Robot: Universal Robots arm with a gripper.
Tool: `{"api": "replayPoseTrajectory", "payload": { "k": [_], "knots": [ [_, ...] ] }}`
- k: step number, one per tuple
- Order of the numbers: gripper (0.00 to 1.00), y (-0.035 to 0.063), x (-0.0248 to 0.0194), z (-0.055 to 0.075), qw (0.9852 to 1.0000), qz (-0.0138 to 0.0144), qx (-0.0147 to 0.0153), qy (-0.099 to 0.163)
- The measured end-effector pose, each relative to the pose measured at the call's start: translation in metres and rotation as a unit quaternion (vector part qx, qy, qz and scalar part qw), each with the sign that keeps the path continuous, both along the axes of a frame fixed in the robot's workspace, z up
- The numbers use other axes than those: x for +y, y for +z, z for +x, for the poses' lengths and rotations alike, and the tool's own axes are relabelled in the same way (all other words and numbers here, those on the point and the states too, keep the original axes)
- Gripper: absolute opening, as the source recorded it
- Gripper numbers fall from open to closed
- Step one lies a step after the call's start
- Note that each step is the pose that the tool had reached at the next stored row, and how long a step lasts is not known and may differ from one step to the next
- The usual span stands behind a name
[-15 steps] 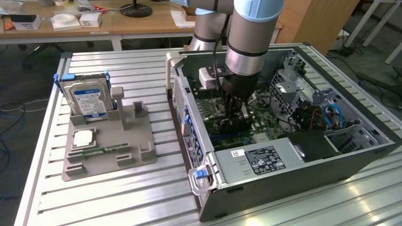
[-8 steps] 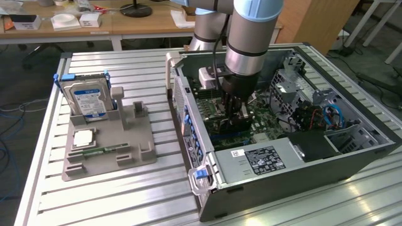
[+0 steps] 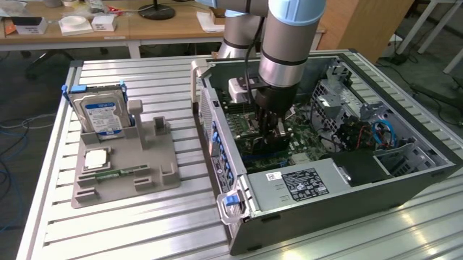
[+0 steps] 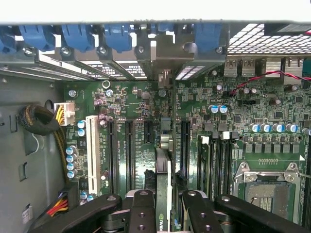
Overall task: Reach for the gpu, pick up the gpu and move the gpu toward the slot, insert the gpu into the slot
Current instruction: 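Insert the gpu into the slot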
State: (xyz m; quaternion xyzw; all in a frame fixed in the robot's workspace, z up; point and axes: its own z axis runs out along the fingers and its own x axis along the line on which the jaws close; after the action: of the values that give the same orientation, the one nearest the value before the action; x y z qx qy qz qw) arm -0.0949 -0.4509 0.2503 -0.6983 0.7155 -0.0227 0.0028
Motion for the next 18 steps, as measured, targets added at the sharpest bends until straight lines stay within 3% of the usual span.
{"api": "replayPoseTrajectory", "payload": {
  "k": [13,18],
  "knots": [
    [0.26,-0.0028,0.0000,-0.0001,1.0000,0.0000,0.0000,0.000],
    [0.26,0.0007,0.0000,-0.0001,1.0000,0.0001,-0.0004,0.000]
  ]
}}
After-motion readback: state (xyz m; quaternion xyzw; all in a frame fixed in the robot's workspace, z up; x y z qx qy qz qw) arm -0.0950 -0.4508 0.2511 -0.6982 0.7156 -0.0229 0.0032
